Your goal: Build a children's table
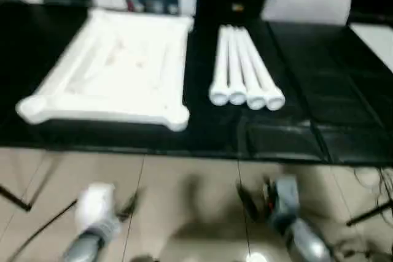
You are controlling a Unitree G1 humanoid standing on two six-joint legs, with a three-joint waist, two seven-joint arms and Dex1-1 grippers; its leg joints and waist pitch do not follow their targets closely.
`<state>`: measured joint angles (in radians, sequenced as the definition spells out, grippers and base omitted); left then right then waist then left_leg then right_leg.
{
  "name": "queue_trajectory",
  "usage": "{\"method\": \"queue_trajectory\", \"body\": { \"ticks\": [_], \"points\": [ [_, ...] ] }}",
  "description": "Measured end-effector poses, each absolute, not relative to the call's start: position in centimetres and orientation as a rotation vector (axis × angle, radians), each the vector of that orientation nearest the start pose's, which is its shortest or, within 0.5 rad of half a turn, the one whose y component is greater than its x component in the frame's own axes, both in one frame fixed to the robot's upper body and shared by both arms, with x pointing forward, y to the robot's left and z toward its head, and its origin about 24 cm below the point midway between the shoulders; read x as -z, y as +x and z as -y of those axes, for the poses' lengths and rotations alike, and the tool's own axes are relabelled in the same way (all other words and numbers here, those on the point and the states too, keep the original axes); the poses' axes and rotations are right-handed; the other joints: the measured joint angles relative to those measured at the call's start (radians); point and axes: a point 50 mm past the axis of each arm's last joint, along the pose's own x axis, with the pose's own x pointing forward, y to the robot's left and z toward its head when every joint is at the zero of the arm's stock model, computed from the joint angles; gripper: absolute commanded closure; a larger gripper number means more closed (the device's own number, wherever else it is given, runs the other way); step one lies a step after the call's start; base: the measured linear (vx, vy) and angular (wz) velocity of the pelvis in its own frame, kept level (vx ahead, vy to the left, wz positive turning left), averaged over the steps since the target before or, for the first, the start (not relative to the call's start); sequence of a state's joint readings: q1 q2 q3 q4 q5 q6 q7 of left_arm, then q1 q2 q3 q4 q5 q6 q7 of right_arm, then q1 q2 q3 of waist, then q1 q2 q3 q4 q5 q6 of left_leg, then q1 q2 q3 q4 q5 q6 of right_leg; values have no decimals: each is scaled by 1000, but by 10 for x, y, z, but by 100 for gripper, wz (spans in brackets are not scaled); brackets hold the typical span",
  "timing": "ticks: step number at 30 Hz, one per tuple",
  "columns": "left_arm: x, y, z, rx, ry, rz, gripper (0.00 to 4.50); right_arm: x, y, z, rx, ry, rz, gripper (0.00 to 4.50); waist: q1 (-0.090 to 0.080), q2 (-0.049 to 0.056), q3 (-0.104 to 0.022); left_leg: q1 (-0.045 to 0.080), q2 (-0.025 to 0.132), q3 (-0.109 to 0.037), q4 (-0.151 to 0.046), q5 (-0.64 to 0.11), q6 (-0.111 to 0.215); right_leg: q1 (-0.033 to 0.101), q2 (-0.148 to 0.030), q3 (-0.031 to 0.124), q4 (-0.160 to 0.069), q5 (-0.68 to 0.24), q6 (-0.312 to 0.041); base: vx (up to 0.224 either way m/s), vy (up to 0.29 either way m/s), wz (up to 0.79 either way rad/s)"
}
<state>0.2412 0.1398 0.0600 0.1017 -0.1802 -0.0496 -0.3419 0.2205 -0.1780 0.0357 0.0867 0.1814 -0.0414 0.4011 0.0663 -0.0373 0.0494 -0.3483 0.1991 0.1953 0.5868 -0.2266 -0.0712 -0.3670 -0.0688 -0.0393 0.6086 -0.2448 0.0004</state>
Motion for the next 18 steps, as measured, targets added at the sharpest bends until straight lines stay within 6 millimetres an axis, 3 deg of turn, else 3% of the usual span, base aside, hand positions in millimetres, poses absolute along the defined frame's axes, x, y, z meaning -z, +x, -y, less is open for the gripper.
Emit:
{"method": "queue_trajectory", "body": {
  "ticks": [4,9,12,15,18],
  "points": [
    [3,174,-191,224,-73,-255,5,-1,181,179,-360,14,-251,0,-18,-4,0,-2,5,0,0,-2,-5,-4,7,2,0,-1,4,0,0,0],
    [-23,156,-181,248,-86,-247,5,-35,173,180,-395,10,-195,0,-13,-2,2,-2,9,0,-3,-2,-6,-6,11,2,2,-3,6,0,0,0],
    [-52,165,-176,244,-64,-164,5,-54,177,179,-363,-1,-148,0,-8,-3,2,-1,9,-1,-2,-1,-8,-6,11,2,3,-3,7,0,0,0],
    [-91,190,-170,240,-37,-26,5,-82,197,175,-304,25,-44,0,-7,-1,3,-1,8,-2,1,3,-11,-7,11,3,4,1,12,0,0,0],
    [-114,205,-187,233,41,45,5,-100,213,171,-250,63,-2,0,-19,-4,1,1,7,-4,2,5,-14,-6,12,4,8,2,12,0,0,0]
  ]
}}
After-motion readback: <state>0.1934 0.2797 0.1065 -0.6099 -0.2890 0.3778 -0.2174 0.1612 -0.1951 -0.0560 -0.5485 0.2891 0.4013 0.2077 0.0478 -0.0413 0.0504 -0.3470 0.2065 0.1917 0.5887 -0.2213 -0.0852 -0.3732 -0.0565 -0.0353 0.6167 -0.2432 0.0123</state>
